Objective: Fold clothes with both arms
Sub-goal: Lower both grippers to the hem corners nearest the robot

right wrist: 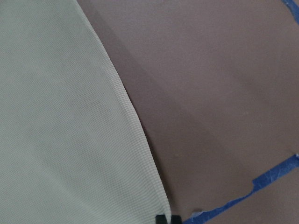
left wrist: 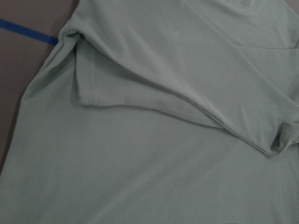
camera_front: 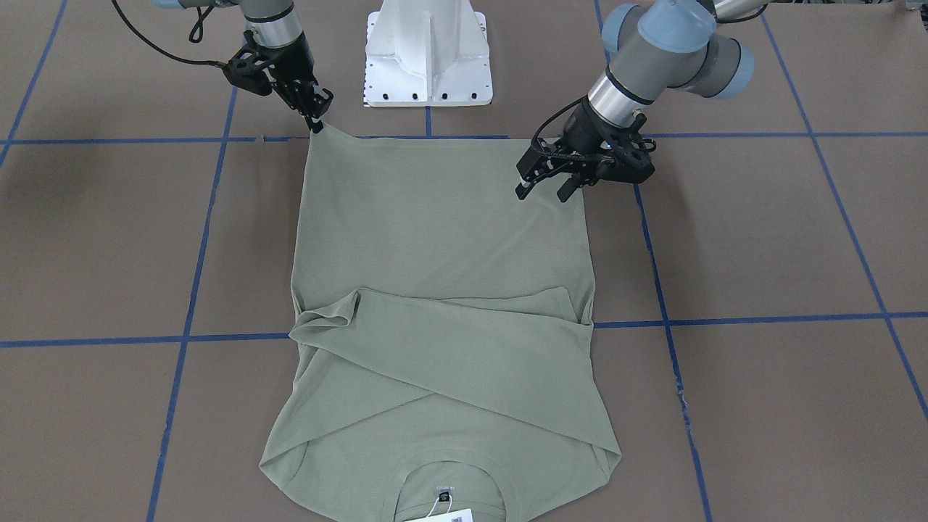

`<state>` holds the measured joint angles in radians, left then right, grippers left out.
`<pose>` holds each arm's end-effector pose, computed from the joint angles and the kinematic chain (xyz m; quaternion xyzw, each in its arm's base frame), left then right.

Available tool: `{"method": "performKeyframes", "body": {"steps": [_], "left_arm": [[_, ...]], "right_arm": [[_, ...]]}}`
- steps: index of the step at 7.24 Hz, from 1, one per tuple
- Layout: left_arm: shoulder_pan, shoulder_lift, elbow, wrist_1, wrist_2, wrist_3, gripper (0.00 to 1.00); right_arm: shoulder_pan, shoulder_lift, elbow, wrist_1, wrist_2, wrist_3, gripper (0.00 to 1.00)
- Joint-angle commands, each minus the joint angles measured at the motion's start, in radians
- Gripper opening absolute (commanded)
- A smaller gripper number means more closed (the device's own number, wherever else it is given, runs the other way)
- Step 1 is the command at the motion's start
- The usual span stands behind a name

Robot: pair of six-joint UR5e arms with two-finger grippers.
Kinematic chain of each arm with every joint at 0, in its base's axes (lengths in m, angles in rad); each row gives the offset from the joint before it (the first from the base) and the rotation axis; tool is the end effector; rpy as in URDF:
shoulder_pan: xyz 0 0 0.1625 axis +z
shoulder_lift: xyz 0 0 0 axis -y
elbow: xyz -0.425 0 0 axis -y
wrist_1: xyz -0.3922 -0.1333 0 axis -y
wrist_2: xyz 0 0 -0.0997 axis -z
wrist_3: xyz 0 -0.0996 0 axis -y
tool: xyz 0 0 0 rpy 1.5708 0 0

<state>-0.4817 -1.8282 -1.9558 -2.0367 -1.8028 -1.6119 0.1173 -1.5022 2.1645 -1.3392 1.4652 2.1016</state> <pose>0.4393 -0.3542 0.2925 0.0182 0.5316 -0.1594 0.8317 -0.4580 -0.1988 0.3296 -0.0420 -0.4322 0.3084 0.8464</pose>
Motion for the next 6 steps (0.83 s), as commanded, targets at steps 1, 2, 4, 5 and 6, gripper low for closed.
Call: {"method": "performKeyframes", "body": {"steps": [1,2,4,5,6], "left_arm": [[0.138,0.027,-0.080,0.127,0.110,-0.102,0.90],[0.193,0.036,-0.078,0.130,0.158,-0.147,0.90],[0.199,0.091,-0.086,0.131,0.163,-0.166,0.90],[0.201,0.130,-0.087,0.130,0.161,-0.186,0.90],[0.216,0.165,-0.089,0.128,0.164,-0.187,0.90]], "right_arm": [[0.004,-0.009,0.001,0.000,0.001,0.000,0.00],[0.002,-0.007,0.003,0.000,0.001,0.000,0.00],[0.002,-0.007,0.005,0.000,0.001,0.000,0.00],[0.002,-0.007,0.005,0.000,0.000,0.000,0.00],[0.002,-0.007,0.005,-0.003,0.000,0.001,0.00]]}}
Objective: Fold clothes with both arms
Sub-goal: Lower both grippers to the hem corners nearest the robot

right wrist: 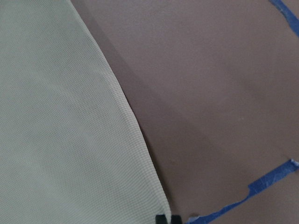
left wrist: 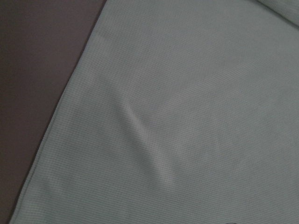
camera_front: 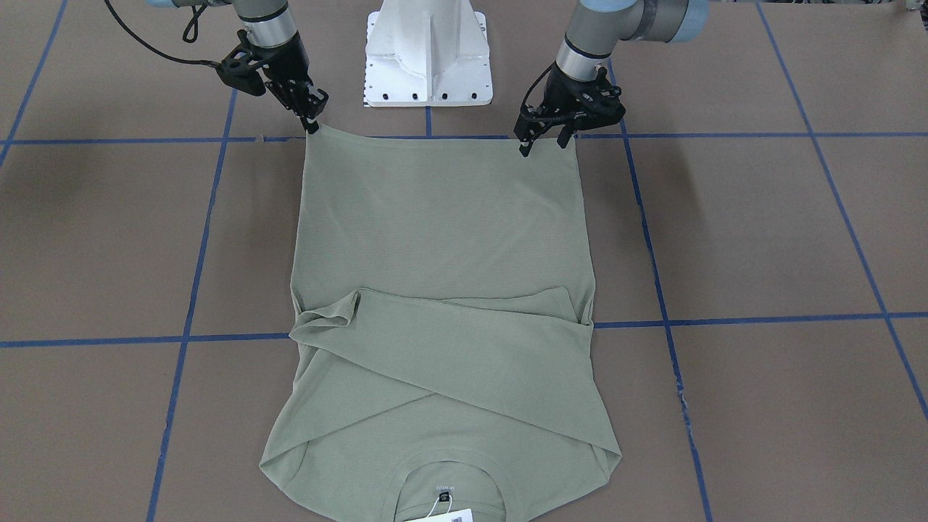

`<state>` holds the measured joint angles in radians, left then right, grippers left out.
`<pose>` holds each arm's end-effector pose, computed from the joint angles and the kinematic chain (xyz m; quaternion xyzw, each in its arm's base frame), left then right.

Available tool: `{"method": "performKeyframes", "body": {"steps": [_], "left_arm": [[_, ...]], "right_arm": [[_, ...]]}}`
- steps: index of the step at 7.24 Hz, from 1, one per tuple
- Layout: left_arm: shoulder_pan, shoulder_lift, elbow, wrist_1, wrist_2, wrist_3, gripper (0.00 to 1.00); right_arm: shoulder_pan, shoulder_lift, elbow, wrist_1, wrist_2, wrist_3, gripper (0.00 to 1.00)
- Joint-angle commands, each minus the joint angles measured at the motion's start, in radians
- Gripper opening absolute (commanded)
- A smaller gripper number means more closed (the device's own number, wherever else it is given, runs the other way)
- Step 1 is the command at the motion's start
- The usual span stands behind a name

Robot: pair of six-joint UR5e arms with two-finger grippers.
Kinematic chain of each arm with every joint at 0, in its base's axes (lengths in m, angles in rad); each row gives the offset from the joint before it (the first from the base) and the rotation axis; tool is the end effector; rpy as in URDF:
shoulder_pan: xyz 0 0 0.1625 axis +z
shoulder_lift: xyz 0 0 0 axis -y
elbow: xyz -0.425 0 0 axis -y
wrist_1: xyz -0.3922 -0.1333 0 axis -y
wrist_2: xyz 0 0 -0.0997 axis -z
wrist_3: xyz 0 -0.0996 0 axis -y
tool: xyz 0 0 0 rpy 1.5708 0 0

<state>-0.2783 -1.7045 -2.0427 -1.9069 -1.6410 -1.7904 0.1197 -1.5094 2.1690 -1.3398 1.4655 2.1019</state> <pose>0.4635 -0.2638 0.3383 -0.0180 0.4541 -0.2040 0.8671 -0.4551 -0.1995 0.3311 -0.0414 -0.4308 0.3096 0.8467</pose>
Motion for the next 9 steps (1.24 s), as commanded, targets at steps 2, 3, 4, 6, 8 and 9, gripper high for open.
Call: {"method": "performKeyframes", "body": {"steps": [2,3,4,6,8,9], "left_arm": [[0.022,0.046,-0.002,-0.001,-0.005,-0.030,0.89],[0.040,0.051,-0.001,-0.001,-0.003,-0.040,0.87],[0.050,0.051,0.001,0.000,-0.005,-0.041,0.86],[0.067,0.066,0.001,0.000,-0.003,-0.043,0.77],[0.067,0.072,0.001,0.000,-0.003,-0.041,0.66],[0.067,0.074,0.001,0.000,-0.005,-0.041,0.59]], "right_arm": [[0.000,0.002,0.002,-0.006,-0.005,0.001,0.00],[0.000,0.002,0.002,-0.006,-0.005,0.001,0.00],[0.000,0.002,0.002,-0.006,-0.005,0.001,0.00],[0.000,0.003,0.002,-0.006,-0.007,0.001,0.00],[0.000,0.008,0.002,-0.006,-0.007,0.001,0.00],[0.000,0.008,0.002,-0.006,-0.007,0.003,0.00]]}}
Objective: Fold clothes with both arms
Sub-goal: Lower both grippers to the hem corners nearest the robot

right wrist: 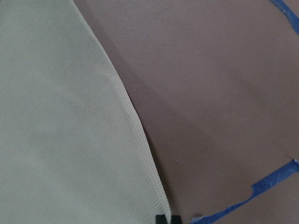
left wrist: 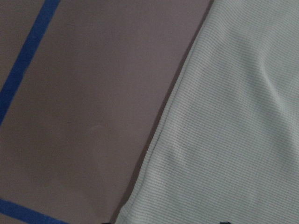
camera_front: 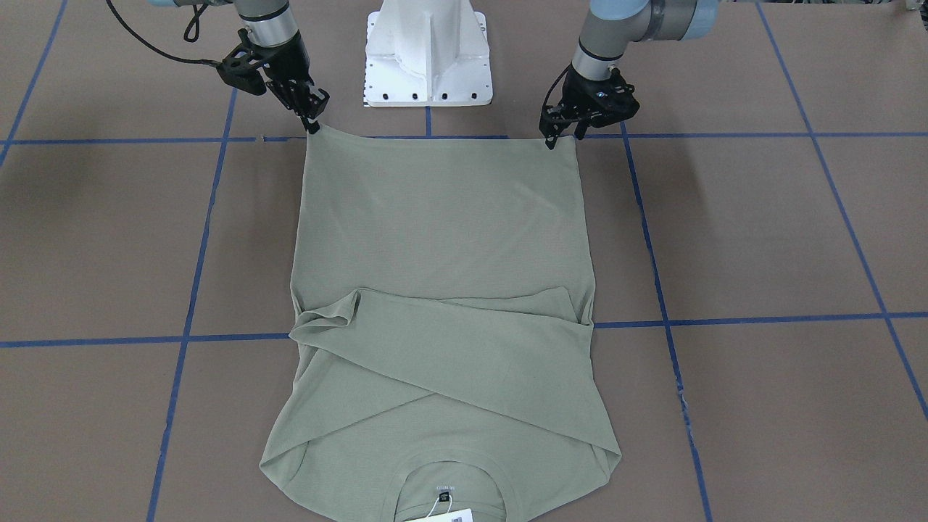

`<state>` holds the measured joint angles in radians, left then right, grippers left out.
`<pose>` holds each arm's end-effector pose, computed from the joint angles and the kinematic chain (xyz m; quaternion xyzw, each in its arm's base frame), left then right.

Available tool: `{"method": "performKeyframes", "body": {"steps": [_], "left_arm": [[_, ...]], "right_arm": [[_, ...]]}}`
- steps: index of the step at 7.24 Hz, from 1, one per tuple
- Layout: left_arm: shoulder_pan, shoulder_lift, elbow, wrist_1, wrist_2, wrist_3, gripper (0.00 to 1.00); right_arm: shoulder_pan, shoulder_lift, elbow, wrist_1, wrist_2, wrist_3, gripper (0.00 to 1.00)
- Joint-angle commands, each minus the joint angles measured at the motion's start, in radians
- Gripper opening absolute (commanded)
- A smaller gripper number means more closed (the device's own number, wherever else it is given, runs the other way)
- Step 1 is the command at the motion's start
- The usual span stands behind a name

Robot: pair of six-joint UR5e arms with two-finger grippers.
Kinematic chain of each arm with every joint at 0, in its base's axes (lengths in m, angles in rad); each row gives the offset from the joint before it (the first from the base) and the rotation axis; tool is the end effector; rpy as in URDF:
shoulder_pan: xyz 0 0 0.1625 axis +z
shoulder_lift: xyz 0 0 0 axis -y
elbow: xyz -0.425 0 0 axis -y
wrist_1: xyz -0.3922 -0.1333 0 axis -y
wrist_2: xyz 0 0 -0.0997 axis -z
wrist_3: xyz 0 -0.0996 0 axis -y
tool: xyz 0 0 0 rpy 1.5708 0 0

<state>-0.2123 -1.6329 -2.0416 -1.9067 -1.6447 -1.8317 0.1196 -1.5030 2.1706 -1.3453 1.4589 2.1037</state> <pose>0.4666 -0.2294 0.3754 -0.0437 0.4196 -0.1974 0.8849 -0.4558 -0.2002 0.3281 -0.0391 -0.4324 0.3115 0.8453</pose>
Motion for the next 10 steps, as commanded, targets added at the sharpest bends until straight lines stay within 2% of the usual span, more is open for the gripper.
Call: {"method": "performKeyframes", "body": {"steps": [1,3,4,5,6,8,9,10], "left_arm": [[0.001,0.011,0.000,0.000,-0.001,0.000,0.57],[0.002,0.013,-0.002,0.000,-0.001,0.002,0.57],[0.002,0.013,-0.002,0.002,-0.003,0.002,0.46],[0.002,0.015,-0.002,0.002,-0.003,0.002,0.16],[0.002,0.018,-0.003,0.002,-0.003,0.000,0.00],[0.001,0.022,-0.037,0.006,-0.007,0.000,0.00],[0.002,0.044,-0.130,0.030,-0.039,-0.003,0.00],[0.016,0.045,-0.175,0.038,-0.068,-0.026,0.00]], "right_arm": [[0.000,0.003,0.000,0.000,0.000,-0.001,0.00],[0.000,0.003,0.000,0.000,0.000,-0.001,0.00],[0.000,0.003,0.000,0.000,0.000,-0.001,0.00],[0.000,0.003,0.000,0.000,0.000,-0.001,0.00],[0.000,0.003,0.000,0.000,0.000,-0.001,0.00],[0.002,-0.002,0.000,-0.002,0.000,-0.001,0.00],[0.003,-0.011,0.012,0.000,0.003,-0.001,0.00],[-0.008,-0.055,0.053,0.000,0.008,-0.001,0.00]]}}
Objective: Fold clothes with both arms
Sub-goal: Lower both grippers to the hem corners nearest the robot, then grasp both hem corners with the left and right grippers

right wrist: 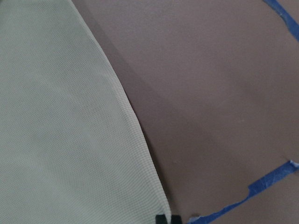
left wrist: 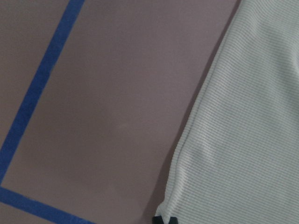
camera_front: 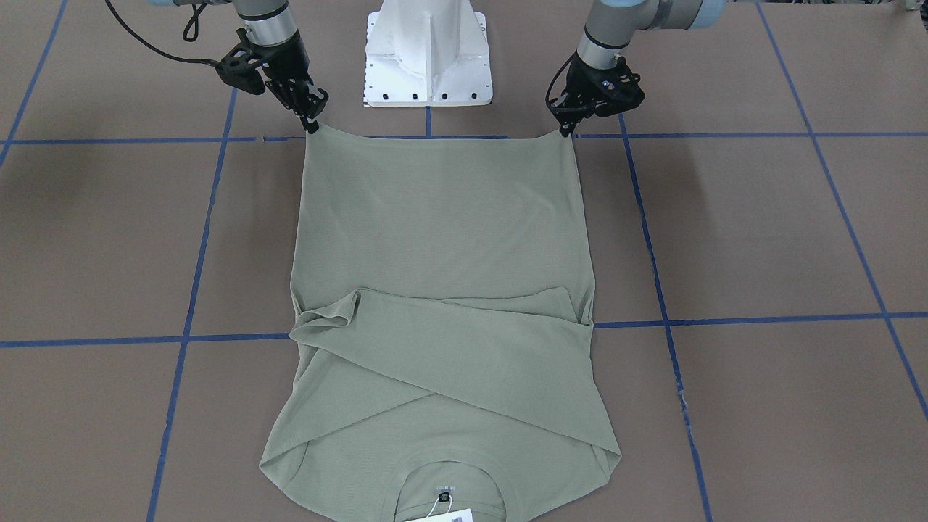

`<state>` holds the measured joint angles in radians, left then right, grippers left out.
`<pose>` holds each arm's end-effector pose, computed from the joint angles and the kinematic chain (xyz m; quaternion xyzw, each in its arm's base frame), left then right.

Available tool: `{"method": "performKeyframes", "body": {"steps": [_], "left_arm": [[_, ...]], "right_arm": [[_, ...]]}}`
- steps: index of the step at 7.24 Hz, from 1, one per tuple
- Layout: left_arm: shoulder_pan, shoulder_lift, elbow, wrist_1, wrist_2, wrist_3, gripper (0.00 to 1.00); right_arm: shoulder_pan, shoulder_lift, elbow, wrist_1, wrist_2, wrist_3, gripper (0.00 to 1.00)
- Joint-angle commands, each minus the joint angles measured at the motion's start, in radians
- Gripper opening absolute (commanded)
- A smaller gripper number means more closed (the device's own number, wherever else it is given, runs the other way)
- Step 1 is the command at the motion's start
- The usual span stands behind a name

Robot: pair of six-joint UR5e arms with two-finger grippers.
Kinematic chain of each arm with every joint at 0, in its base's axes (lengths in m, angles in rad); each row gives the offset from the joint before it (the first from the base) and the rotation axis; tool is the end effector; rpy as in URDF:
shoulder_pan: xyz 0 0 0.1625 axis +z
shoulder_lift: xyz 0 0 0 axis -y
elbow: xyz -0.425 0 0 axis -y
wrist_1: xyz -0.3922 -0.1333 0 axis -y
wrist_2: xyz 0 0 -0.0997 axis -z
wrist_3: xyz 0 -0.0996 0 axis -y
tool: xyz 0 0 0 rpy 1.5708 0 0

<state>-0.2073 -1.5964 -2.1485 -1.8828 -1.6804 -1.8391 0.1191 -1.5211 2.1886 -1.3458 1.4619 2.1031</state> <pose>0.4378 -0.2172 0.3461 -0.0626 0.4395 -0.1875 0.8762 -0.4483 -0.1988 0.3287 -0.0404 -0.4318 0.3105 0.8459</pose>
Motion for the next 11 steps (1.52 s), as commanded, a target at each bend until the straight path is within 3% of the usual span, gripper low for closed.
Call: {"method": "performKeyframes", "body": {"steps": [1,3,5,7,8,9,11], "left_arm": [[0.058,0.006,-0.083,0.013,-0.030,-0.075,0.00],[0.075,0.009,-0.180,0.039,-0.031,-0.103,0.00],[0.028,-0.003,-0.253,0.059,-0.036,-0.092,0.00],[-0.144,-0.097,-0.217,0.063,-0.041,0.045,0.00],[-0.270,-0.120,-0.144,0.063,-0.107,0.126,0.00],[-0.391,-0.196,-0.048,0.062,-0.175,0.202,0.00],[-0.483,-0.340,0.210,0.045,-0.176,0.273,0.00]], "right_arm": [[-0.047,-0.112,0.084,0.000,0.005,0.002,0.00],[-0.070,-0.174,0.178,0.000,0.002,0.002,0.00],[0.052,-0.179,0.247,-0.001,0.004,-0.014,0.00],[0.172,-0.121,0.218,-0.018,0.038,-0.143,0.00],[0.280,-0.032,0.162,-0.088,0.107,-0.252,0.00],[0.407,0.104,0.045,-0.142,0.186,-0.369,0.00],[0.569,0.301,-0.215,-0.161,0.279,-0.513,0.00]]}}
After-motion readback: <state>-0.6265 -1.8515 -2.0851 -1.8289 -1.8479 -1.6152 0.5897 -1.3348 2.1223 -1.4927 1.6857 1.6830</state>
